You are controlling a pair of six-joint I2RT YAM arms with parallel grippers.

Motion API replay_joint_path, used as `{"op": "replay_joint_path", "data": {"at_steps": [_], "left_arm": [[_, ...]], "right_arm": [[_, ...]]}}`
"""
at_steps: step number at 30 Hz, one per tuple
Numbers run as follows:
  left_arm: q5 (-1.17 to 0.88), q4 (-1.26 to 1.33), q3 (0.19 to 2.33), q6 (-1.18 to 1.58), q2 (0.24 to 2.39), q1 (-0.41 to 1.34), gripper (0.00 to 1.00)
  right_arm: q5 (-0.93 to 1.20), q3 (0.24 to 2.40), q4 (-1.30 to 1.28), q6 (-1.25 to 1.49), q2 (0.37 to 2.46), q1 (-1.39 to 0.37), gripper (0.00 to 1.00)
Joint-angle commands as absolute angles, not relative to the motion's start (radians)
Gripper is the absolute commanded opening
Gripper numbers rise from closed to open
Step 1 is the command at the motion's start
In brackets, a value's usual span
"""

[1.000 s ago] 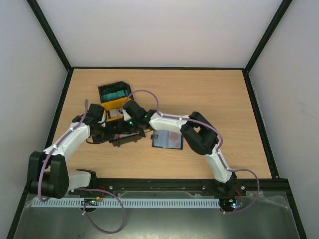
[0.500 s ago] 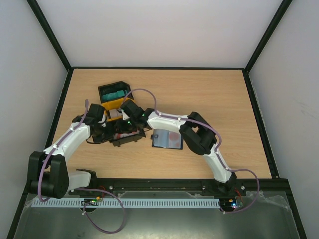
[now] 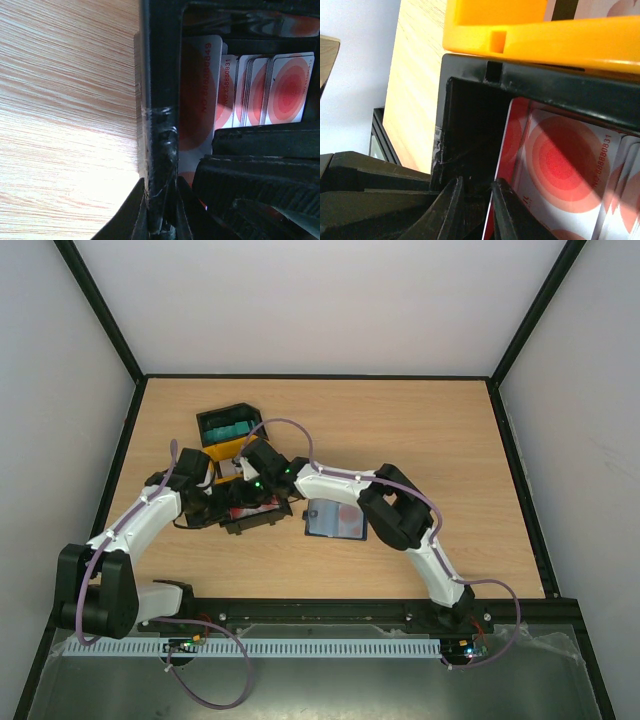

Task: Put the credit cards into the card holder
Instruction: Pick up the credit card from the storage box.

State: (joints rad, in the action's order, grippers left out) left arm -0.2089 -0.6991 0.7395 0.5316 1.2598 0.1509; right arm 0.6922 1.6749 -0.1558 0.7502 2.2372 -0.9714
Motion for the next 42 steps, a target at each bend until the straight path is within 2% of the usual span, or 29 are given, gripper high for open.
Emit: {"op": "replay_joint_path", "data": {"at_steps": [1,10,15,18,26,32,42], "left_arm": [[-0.208,-0.714,0.746,0.552,1.252,0.146,0.08],[-0.209,-0.711,0.746,0.551,1.246,0.145,0.08],[-0.206,-0.710,0.747,0.554,1.242,0.145,0.08],[-0.204,-0.710,0.746,0.554,1.238,0.146,0.08],[-0.196,-0.707,0.751,0.562,1.231,0.146,0.08],[-0.141,-0.738,0.789,0.574,1.221,0.143,0.09],[-0.005,-0.764,0.838,0.582,1.230,0.103,0.19]], "right_arm": [[0.753,1.664,-0.186,0.775,2.281,-0.986,0.18],[0.784,1.619,-0.178,0.818,2.291,-0.985,0.14],[0.743,1.647,-0.207,0.798,2.291,-0.984,0.26],[0.713,1.679,-0.237,0.779,2.305,-0.985,0.27],[0.603,1.728,-0.242,0.761,2.300,-0.989,0.03],[0.465,1.701,-0.254,0.700,2.191,-0.987,0.02],[0.354,1.502,-0.207,0.693,1.914,-0.952,0.02]]}}
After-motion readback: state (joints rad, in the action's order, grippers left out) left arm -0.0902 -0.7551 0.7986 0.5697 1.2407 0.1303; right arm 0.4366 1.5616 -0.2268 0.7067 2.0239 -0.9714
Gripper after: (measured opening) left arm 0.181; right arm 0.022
